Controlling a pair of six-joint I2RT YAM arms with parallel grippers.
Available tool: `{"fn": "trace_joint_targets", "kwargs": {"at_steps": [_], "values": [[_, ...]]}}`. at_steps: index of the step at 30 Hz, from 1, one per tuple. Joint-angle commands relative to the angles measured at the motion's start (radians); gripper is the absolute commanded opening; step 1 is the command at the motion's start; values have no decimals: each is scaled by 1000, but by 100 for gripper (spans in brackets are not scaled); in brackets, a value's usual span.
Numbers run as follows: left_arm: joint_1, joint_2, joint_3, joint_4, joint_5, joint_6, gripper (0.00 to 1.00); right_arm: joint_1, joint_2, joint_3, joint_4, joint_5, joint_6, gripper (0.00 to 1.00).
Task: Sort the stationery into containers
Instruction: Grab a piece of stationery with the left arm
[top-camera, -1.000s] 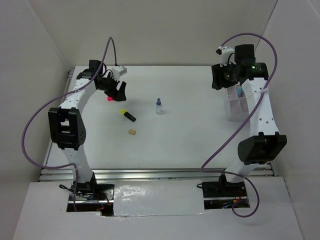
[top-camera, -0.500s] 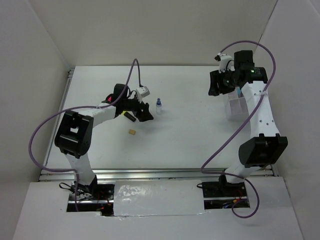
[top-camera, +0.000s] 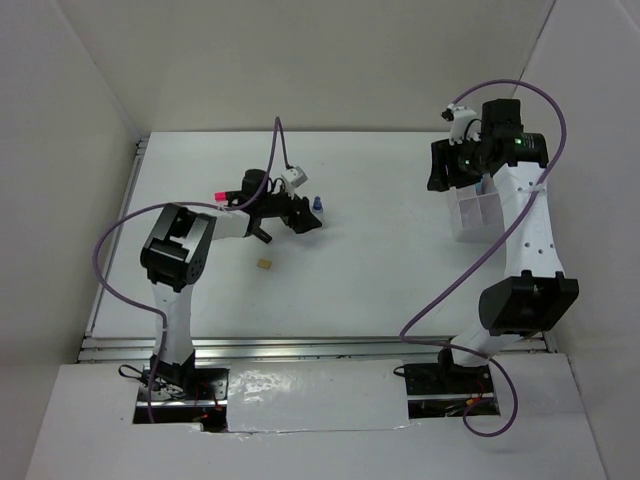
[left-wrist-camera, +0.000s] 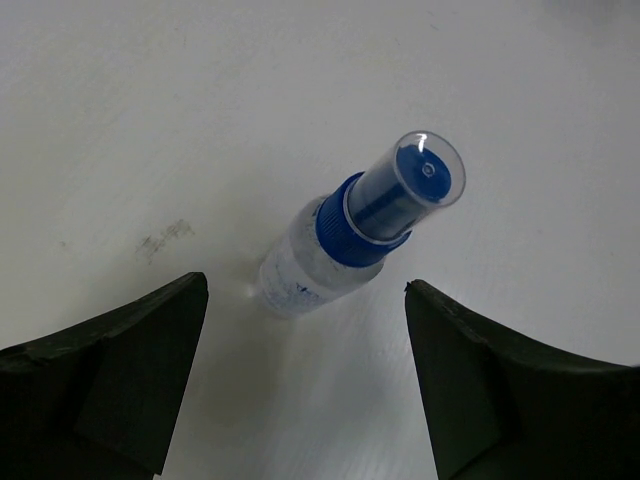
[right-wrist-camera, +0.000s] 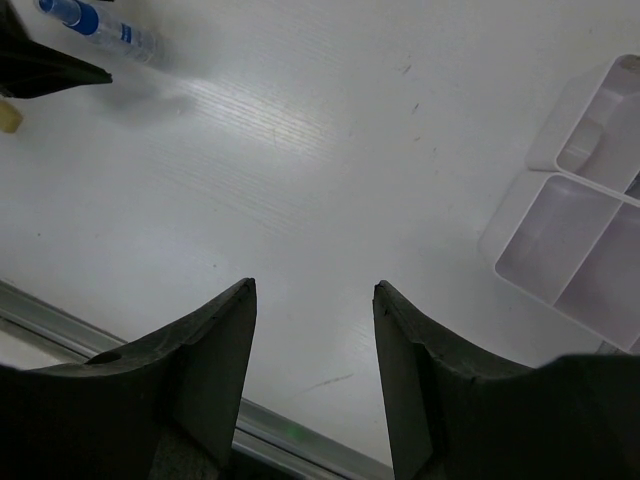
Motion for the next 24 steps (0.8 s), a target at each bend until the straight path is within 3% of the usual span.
{"fn": "trace_joint_targets", "kwargs": {"at_steps": [1, 4, 7, 12, 13, 16, 20, 24], "values": [[-23, 38, 44, 171, 46, -78, 92, -9, -22, 65, -35, -13, -22, 58], [-36, 64, 61, 220, 54, -114, 89, -11, -24, 77, -38, -30, -26, 58], [-39, 81, 86, 209, 62, -121, 80, -7, -22, 88, -32, -45, -26, 57], [-37, 92, 101, 205, 56, -149, 50, 2, -33, 99, -15, -102, -20, 57], [-34, 86, 101, 199, 60, -158, 37, 5, -39, 100, -12, -122, -17, 57], [-36, 18, 61, 209, 61, -209, 16, 14, -73, 97, 17, -190, 0, 55], [-36, -109, 46, 208, 222, -365, 8, 51, -158, -1, 135, -301, 24, 54], [-68, -236, -66, 387, 411, -673, 5, 187, -202, -13, 172, -352, 41, 53]]}}
